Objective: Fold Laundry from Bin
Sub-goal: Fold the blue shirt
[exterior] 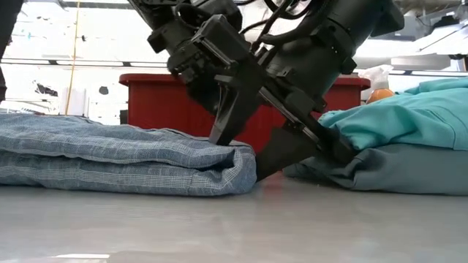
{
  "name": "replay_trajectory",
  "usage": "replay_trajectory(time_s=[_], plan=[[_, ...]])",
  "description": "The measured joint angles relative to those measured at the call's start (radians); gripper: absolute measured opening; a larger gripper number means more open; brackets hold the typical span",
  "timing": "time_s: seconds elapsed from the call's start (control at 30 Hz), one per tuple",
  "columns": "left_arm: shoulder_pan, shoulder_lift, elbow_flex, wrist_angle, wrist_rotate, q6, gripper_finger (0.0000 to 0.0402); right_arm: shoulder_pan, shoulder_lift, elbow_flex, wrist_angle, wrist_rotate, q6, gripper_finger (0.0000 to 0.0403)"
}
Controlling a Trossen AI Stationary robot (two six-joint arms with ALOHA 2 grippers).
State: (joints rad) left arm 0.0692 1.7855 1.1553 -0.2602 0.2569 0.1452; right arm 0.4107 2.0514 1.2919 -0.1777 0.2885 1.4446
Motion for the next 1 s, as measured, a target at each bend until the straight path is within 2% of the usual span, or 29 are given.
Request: replay_trajectory(time_s=[0.17,0.27,0.4,0.67,0.77,0.87,0.93,1.0], plan=[[0.010,0.061,0.006,0.099,0.032,0.009,0.0156,0.000,0.000,0.000,0.010,-0.003,-0.064,0.0226],[0.012,0.128,0.002,0.088,0.025,0.003,0.0156,0.002,0.000,-0.001,0.013,-0.006,-0.098,0.0226],[0.012,0.189,0.017,0.082,0.087,-0.004,0.0156,0.005,-0.002,0.004,-0.005,-0.024,-0.133,0.0225],[-0.004,0.270,0.047,0.100,0.041,-0.012,0.0148,0.013,-0.020,0.016,-0.049,-0.072,-0.136,0.0225],[-0.020,0.271,0.048,0.090,-0.010,-0.002,0.0115,0.022,-0.020,0.043,-0.085,-0.134,-0.127,0.0225],[-0.032,0.270,0.048,0.073,-0.041,0.011,0.0047,0.063,-0.020,0.089,-0.165,-0.137,-0.061,0.0225],[-0.033,0.270,0.048,0.063,-0.034,-0.005,0.0014,0.101,-0.025,0.123,-0.238,-0.096,0.041,0.0225],[-0.031,0.270,0.048,0.059,-0.021,-0.019,0.0009,0.146,-0.029,0.132,-0.284,-0.033,0.223,0.0225]])
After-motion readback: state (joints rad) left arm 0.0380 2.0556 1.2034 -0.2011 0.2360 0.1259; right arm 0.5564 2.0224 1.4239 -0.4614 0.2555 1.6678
